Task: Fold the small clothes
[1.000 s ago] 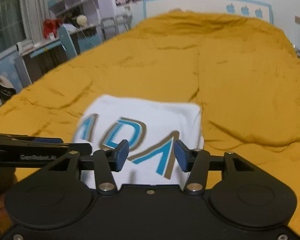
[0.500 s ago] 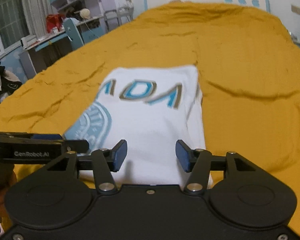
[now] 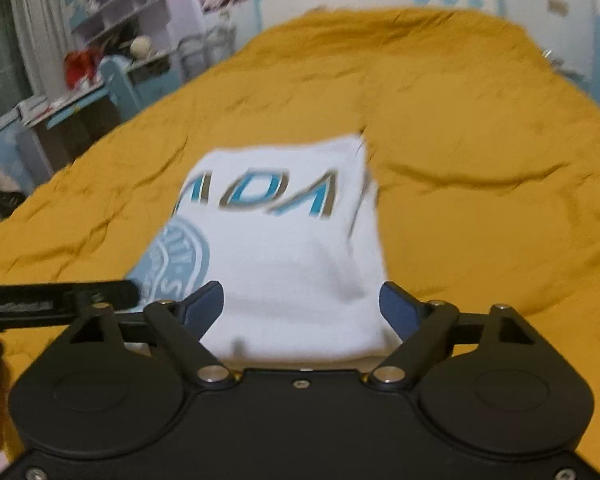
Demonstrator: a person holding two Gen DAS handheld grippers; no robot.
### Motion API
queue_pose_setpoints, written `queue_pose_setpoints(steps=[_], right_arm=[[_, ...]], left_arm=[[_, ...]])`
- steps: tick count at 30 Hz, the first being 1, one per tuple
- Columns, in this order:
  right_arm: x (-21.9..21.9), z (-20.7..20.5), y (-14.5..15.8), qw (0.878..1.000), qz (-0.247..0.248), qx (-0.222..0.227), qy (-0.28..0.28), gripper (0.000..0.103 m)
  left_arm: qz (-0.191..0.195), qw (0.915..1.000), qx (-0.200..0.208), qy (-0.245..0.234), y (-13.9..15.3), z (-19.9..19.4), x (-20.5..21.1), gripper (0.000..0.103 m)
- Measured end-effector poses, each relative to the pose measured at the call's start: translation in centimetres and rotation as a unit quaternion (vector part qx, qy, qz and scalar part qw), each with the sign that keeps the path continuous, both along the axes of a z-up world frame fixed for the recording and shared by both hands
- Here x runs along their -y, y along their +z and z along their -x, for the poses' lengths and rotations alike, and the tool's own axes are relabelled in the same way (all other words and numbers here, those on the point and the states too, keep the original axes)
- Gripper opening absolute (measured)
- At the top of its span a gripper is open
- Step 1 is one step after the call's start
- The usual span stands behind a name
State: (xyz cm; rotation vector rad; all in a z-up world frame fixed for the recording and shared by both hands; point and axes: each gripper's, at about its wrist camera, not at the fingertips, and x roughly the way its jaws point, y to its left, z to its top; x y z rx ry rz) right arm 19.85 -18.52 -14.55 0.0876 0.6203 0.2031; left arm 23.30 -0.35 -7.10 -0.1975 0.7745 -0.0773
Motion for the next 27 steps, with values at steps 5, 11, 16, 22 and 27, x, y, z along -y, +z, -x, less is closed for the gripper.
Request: queue_pose_setpoints(steps=[5,11,16,22,27], right_arm=[[-0.3,3.0,2.5,0.999,0.028,0.015,0.011,0.101],[0.1,7.0,4.6,0.999,0.027,0.016,0.006,0.103],[0.3,9.9,5.9,1.0,0.026,0.008,0.003,0.103],[0.2,12.9,7.3,1.0,0.019,0.009,0.001,0.103],[0.0,14.9,8.2,1.0,0.021,0.012,0.001,0.103]], left_arm=[[-0.035,0.9986,0.037,0.012,2.6,4.2,0.0,0.103],[-0.025,0.9989,0.035,0.02,4.3,8.9,-0.5,0.103],[-0.025,0.9984,0.041,0.029,6.1,12.9,-0.7,0.103],[-0.029,0.9981,0.043,0.034,7.8,16.3,-0.5,0.103],[-0.035,0.998,0.041,0.034,8.4,18.1,-0.4,0.103]])
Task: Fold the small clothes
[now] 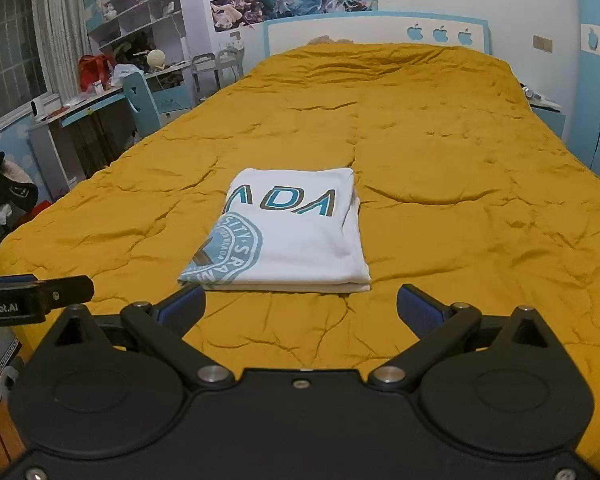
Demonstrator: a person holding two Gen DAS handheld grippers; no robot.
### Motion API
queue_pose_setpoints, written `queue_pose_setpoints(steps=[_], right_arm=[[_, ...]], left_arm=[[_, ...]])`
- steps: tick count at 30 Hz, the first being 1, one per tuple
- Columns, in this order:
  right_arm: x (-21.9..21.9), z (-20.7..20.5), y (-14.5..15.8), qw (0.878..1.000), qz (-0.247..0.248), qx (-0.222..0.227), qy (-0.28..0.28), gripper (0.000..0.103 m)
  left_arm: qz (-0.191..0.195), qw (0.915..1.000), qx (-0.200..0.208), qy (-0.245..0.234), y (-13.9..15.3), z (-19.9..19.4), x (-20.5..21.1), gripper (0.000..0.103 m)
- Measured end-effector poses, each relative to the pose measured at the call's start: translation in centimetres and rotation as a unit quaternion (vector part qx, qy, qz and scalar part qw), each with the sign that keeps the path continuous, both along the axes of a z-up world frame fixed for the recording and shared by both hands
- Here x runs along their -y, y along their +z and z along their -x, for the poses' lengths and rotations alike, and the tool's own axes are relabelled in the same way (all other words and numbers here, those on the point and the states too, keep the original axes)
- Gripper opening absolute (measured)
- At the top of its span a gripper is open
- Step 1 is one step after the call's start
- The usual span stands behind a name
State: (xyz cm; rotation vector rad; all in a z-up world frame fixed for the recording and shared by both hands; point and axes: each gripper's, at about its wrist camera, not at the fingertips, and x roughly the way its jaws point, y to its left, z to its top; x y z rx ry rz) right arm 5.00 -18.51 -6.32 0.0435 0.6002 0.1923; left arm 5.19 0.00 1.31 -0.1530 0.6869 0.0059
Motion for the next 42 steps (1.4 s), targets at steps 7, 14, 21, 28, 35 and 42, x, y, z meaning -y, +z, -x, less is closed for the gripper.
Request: queue_pose_setpoints(steps=[7,14,21,28,35,42], right_arm=[[-0.2,1.3,0.5,1.0,0.01,-0.005,0.002,0.103],[-0.1,2.0,0.7,1.0,0.012,-0.006,0.003,0.103],[-0.3,2.2,0.6,1.0,0.015,-0.009,0.005,0.103],[-0.2,2.4,0.6,1.0,0.013,-0.011,0.005,0.103],[-0.1,2.1,0.5,1.0,0.012,-0.012,0.005,0.103],[-0.1,2.1,0.5,1.0,0.011,-0.011,0.004,0.103]], left_arm=[[0.003,1.0,-0.006,0.004,0.5,2.3,-0.3,0.103],[0.003,0.9999,-0.015,0.007,0.6,3.1,-0.2,0.103],[0.001,0.9998,-0.017,0.007,0.8,2.6,0.2,0.103],[0.006,0.9996,-0.026,0.005,0.8,2.5,0.2,0.103],[-0.002,0.9996,-0.027,0.007,1.1,2.5,0.5,0.103],[-0.003,0.9996,-0.028,0.007,1.1,2.5,0.6,0.103]])
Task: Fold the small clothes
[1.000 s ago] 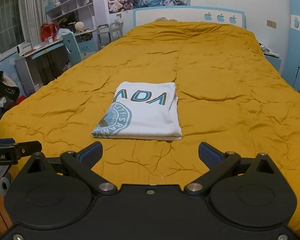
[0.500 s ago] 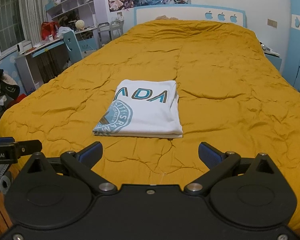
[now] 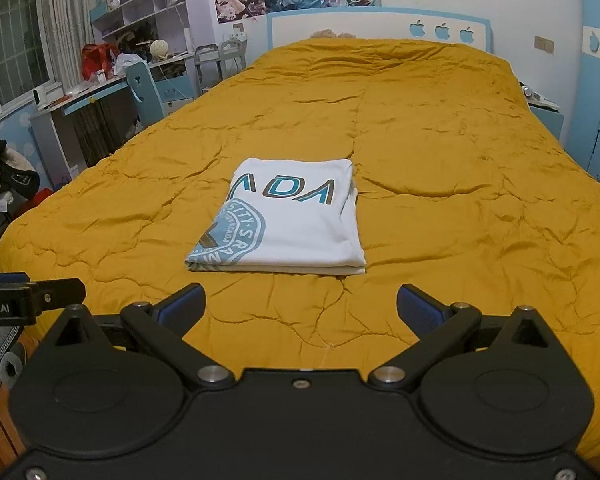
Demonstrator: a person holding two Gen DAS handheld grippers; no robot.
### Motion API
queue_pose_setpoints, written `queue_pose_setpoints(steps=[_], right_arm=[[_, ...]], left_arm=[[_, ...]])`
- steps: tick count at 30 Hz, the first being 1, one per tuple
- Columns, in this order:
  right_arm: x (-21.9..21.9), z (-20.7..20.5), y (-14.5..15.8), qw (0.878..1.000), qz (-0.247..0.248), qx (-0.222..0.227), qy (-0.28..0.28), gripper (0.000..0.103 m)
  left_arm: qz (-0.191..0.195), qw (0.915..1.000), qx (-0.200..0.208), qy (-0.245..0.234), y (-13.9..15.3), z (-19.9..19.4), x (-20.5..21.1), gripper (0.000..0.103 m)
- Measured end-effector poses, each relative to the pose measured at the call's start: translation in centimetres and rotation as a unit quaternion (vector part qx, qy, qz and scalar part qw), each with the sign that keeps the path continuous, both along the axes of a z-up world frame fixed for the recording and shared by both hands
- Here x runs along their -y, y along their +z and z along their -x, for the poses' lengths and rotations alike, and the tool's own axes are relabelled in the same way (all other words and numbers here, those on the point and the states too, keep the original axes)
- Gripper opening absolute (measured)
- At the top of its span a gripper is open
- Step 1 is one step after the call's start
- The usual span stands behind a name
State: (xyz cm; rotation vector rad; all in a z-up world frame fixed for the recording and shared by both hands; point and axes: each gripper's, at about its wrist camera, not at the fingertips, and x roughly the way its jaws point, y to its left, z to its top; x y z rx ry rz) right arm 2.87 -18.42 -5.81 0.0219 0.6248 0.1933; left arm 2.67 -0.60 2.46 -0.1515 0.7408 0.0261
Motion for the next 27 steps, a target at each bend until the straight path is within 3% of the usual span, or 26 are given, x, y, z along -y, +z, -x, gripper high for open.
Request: queue_pose_setpoints(steps=[27], right_arm=[[0.24,-0.2,-0.3,1.0,0.0,-0.002,0.0,0.103]], left_arm=[[-0.003,0.9999,-0.012,0.001,0.09,-0.32,0.11,0.103]])
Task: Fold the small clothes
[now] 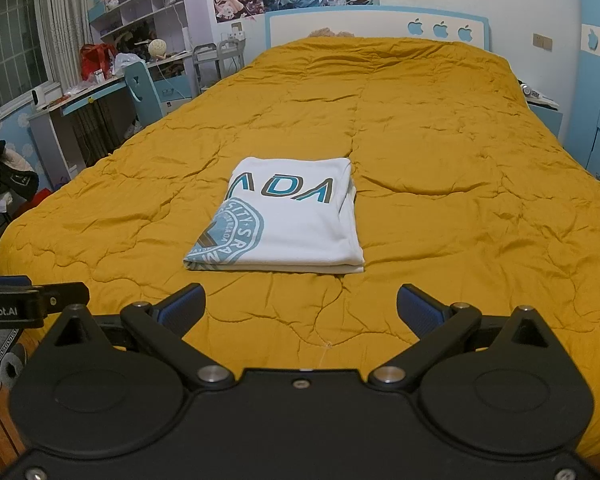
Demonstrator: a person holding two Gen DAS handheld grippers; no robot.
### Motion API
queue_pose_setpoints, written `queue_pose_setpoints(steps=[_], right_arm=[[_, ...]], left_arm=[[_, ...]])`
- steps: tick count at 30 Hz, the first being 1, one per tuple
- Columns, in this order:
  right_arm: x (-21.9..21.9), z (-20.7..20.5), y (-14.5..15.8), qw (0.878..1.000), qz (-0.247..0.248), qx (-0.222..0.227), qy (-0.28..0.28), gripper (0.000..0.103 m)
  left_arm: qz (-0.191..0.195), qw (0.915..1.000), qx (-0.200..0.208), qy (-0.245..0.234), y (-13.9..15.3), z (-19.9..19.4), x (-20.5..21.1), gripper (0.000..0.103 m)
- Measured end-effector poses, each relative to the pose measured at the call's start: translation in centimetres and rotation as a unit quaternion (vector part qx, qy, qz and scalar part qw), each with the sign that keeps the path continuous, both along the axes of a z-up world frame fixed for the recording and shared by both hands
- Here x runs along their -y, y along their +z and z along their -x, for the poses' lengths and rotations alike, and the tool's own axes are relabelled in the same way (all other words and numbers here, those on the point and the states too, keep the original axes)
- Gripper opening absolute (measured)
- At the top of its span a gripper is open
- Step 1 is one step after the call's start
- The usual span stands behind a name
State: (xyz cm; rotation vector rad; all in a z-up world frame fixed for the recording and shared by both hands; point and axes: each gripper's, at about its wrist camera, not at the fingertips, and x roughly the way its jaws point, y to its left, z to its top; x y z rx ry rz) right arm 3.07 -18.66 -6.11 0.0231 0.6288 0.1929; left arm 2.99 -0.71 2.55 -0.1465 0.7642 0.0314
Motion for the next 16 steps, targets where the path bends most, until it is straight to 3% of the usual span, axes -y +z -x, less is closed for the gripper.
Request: queue_pose_setpoints(steps=[16], right_arm=[[0.22,0.0,-0.3,1.0,0.001,-0.004,0.001,0.103]], left_arm=[[0.007,0.9999,0.008,-0.008,-0.01,0.29,0.22,0.103]])
